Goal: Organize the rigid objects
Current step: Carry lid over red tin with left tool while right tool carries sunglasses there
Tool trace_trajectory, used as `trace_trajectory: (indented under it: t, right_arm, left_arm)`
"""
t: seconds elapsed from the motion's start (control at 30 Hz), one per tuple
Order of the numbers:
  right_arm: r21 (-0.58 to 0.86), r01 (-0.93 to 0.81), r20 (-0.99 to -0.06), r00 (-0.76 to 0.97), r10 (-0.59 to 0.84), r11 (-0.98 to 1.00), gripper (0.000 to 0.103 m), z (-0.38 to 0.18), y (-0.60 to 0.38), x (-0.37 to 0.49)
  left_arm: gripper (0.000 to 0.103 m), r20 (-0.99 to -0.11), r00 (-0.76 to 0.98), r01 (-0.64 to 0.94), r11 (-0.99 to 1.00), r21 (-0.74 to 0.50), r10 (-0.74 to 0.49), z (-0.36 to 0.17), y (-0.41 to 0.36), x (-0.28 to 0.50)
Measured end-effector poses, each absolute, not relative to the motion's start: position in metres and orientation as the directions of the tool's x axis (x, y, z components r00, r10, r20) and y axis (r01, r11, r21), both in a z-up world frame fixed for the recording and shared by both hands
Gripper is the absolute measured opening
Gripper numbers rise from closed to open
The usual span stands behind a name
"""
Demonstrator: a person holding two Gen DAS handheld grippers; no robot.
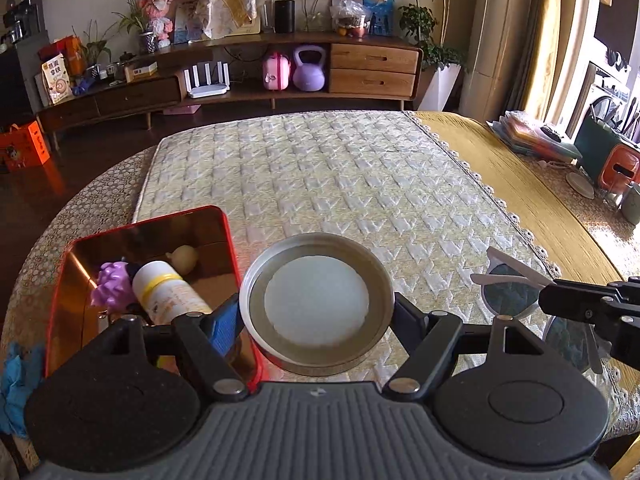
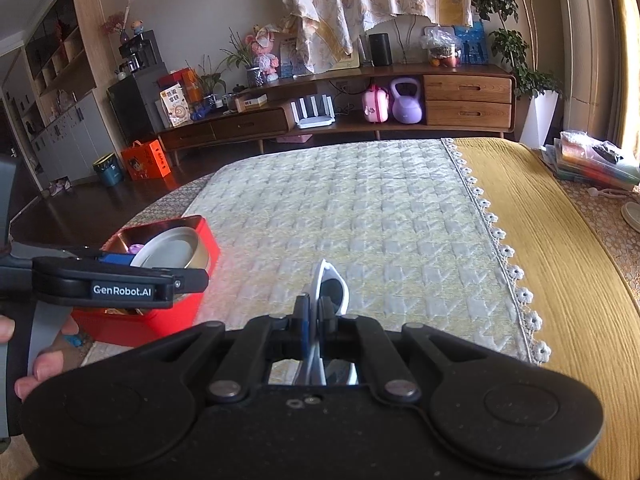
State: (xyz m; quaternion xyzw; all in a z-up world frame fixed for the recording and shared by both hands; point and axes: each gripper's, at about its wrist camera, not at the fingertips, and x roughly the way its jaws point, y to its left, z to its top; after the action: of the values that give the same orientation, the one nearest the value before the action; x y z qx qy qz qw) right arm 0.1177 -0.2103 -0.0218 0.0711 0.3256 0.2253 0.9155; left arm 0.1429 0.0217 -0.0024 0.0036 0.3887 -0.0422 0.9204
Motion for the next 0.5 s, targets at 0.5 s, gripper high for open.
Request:
trace_trajectory:
  t: [0.5]
  right_arm:
    - [0.328, -0.463, -0.51, 0.647, 0.567, 0.823, 0.004, 0.002, -0.139, 0.104]
  left_arm:
    - [0.077, -0.698, 0.716, -0.023, 0.999, -0.03, -0.004, 0.011, 0.106, 0.103]
